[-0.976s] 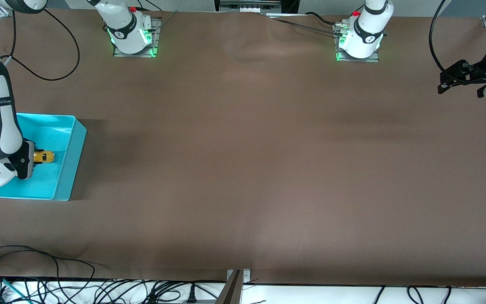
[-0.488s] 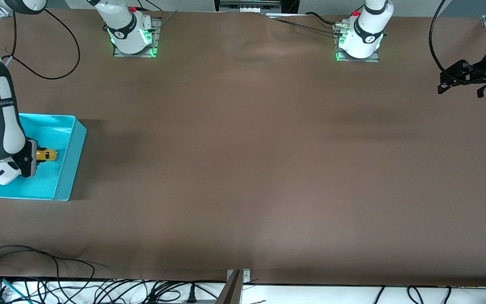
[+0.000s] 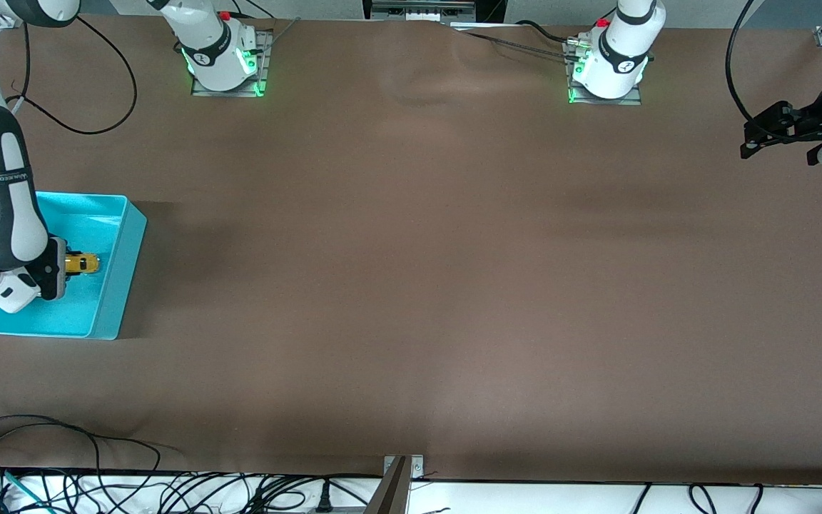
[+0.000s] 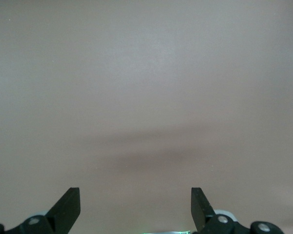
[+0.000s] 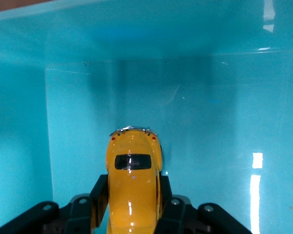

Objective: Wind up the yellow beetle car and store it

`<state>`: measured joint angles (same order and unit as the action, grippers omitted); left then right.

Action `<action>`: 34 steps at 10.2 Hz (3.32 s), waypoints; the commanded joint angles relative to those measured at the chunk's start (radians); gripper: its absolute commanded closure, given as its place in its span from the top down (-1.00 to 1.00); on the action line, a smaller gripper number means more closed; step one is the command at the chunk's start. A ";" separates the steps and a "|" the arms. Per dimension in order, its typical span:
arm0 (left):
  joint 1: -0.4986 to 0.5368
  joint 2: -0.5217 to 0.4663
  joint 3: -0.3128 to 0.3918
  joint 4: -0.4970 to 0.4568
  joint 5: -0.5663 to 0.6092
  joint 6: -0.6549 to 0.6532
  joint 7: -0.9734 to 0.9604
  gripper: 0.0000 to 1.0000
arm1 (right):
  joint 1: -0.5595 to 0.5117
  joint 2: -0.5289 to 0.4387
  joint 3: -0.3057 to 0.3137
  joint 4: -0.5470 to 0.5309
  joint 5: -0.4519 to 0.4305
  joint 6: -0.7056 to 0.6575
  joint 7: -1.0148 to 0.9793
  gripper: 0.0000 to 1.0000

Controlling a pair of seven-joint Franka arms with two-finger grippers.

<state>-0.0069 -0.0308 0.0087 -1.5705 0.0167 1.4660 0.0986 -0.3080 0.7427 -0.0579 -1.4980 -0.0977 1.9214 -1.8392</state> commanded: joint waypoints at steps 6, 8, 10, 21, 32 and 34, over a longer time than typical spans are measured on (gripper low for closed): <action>0.002 0.006 -0.001 0.026 -0.014 -0.023 -0.004 1.00 | -0.013 -0.067 0.015 0.001 0.003 -0.082 -0.052 0.87; 0.002 0.006 -0.001 0.026 -0.020 -0.023 -0.004 1.00 | -0.003 -0.123 0.018 0.001 0.006 -0.091 -0.040 0.92; 0.002 0.006 -0.001 0.026 -0.020 -0.023 -0.004 1.00 | 0.007 -0.155 0.033 0.030 0.035 -0.143 0.056 0.92; 0.002 0.006 0.001 0.026 -0.020 -0.023 -0.004 1.00 | 0.018 -0.387 0.282 0.071 0.041 -0.320 1.304 1.00; 0.002 0.008 -0.001 0.038 -0.020 -0.023 -0.004 1.00 | 0.137 -0.614 0.197 -0.004 0.069 -0.386 1.677 1.00; 0.002 0.006 -0.001 0.038 -0.026 -0.023 -0.004 1.00 | 0.182 -0.675 0.171 -0.065 0.066 -0.384 1.791 1.00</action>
<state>-0.0072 -0.0308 0.0086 -1.5610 0.0153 1.4659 0.0986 -0.1623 0.1470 0.1429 -1.4778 -0.0482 1.5314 -0.1194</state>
